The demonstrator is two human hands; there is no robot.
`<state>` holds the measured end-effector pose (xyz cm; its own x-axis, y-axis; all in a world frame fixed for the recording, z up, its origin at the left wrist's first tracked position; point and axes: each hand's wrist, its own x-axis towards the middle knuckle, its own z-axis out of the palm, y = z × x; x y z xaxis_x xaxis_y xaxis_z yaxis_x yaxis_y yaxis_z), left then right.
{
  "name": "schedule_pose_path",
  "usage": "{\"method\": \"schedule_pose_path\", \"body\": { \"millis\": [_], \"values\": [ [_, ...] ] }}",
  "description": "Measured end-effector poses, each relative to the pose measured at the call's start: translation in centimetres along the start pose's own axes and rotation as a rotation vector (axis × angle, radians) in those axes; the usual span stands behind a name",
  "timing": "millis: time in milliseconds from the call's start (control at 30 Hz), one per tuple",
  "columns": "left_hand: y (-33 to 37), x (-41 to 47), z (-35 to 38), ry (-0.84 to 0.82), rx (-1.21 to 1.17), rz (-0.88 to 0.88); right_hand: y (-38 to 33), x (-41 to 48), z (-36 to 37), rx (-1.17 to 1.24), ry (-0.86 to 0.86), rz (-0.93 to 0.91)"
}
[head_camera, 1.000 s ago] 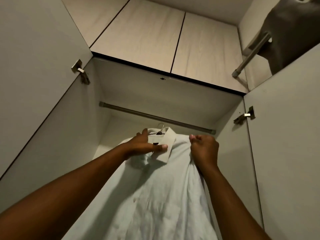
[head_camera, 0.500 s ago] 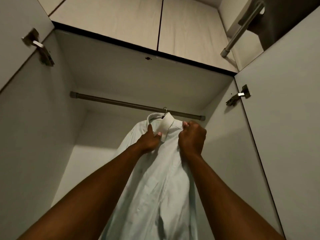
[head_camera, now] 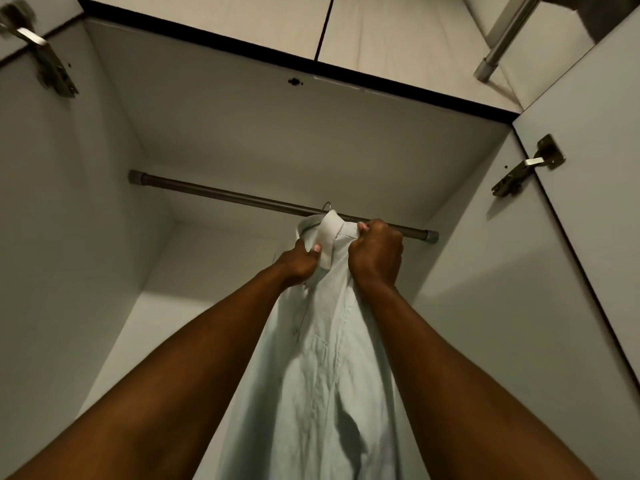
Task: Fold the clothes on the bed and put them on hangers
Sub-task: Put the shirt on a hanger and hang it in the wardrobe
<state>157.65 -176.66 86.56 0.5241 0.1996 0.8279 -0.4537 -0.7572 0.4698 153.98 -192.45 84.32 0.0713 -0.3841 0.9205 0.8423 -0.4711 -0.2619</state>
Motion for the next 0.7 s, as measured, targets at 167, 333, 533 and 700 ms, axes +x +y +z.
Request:
{"method": "schedule_pose_path", "body": {
  "millis": [167,333,533,700],
  "values": [
    [-0.6,1.7,0.0,0.021,0.049,-0.015,-0.1,0.8,2.4,0.006,-0.045,-0.018],
    [-1.6,3.0,-0.8,0.036,0.095,-0.018,-1.1,2.3,3.8,-0.025,-0.109,0.007],
    [-3.2,1.4,-1.8,0.005,0.072,-0.069,-4.8,1.8,4.6,-0.036,-0.172,-0.048],
    [-5.8,-2.3,-3.1,-0.049,0.066,-0.134,-6.4,-1.7,3.7,0.097,-0.267,0.068]
  ]
}}
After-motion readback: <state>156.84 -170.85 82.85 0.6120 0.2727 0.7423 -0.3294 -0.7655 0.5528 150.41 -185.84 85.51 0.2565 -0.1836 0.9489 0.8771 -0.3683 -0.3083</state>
